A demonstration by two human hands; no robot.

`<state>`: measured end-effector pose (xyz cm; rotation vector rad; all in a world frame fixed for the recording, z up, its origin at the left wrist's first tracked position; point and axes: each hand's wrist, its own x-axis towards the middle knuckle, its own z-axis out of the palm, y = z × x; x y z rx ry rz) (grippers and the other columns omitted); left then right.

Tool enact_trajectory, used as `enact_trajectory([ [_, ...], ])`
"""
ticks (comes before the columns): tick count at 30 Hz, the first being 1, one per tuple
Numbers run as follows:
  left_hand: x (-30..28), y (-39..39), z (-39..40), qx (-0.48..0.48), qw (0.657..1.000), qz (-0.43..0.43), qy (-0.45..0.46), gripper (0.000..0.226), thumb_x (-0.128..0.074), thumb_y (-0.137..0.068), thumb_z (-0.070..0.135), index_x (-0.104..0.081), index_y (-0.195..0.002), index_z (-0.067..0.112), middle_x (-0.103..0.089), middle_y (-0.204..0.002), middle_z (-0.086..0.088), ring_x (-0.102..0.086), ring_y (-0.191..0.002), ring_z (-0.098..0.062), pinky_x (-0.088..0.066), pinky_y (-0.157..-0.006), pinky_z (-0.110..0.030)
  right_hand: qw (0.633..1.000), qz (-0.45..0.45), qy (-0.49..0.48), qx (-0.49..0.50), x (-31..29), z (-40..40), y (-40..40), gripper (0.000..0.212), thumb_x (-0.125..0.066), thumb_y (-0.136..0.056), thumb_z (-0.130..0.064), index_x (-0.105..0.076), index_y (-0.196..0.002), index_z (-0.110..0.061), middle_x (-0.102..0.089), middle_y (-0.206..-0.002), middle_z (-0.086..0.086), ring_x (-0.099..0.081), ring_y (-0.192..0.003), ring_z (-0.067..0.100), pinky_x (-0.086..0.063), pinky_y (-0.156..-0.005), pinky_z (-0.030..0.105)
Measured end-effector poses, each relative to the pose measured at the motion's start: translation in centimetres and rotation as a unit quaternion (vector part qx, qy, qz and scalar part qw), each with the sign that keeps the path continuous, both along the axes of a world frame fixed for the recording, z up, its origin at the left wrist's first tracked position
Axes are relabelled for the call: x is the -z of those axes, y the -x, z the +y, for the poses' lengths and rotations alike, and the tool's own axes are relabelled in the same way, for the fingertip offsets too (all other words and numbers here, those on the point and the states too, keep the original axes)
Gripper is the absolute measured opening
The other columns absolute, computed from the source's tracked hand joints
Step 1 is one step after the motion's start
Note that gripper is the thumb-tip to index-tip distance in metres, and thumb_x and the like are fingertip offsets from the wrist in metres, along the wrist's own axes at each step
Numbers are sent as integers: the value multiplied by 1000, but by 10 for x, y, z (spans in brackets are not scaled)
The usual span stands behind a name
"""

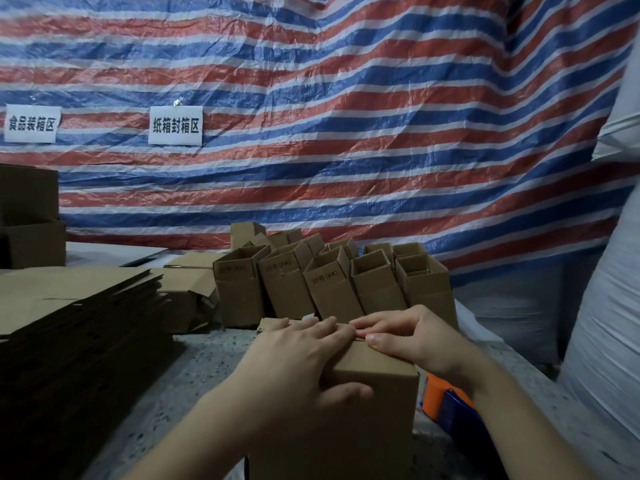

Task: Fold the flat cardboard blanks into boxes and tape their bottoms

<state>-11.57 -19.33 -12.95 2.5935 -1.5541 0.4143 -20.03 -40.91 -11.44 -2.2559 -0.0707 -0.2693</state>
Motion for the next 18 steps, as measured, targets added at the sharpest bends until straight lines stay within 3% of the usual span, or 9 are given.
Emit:
enact_trajectory([
  [4, 0, 1, -1, -5, 1000, -11, 5, 101, 0, -66, 94, -12, -154, 45, -22, -162, 13, -24, -148, -14, -18, -119, -42, 995, 7, 94, 44, -14, 8, 5, 22, -59, -98, -40, -70, -118, -42, -60, -129, -29, -55, -119, -4, -48, -100, 28],
  [7, 1, 0, -2, -4, 1000, -20, 2, 105, 5, -65, 94, -13, -154, 42, -21, -162, 12, -23, -148, -13, -20, -120, -40, 976, 60, 197, 70, -17, 26, 9, 49, -41, -104, -48, -36, -152, -41, -32, -157, -23, -29, -142, -1, -28, -114, 27],
  [10, 0, 0, -1, -4, 1000, -18, -2, 108, 12, -61, 94, -10, -154, 43, -20, -162, 12, -22, -149, -12, -21, -120, -40, 940, 116, 311, 74, -8, 43, 14, 56, -23, -107, -48, -11, -160, -34, -9, -167, -16, -5, -151, 2, -5, -124, 34],
  [15, -2, 3, -2, -39, 999, 7, -27, 103, 9, -59, 94, -2, -151, 50, -17, -162, 18, -17, -150, -13, -5, -114, -68, 931, 104, 333, 106, -4, 50, 22, 56, -20, -108, -45, -11, -161, -30, -9, -168, -11, -3, -153, 5, -2, -124, 36],
  [18, -9, 2, -2, -63, 995, 53, -48, 97, -5, -60, 96, -1, -148, 56, -18, -161, 20, -16, -150, -18, -12, -110, -72, 948, 100, 282, 109, -1, 52, 20, 57, -24, -107, -46, -13, -161, -28, -8, -169, -9, 0, -154, 7, -3, -122, 33],
])
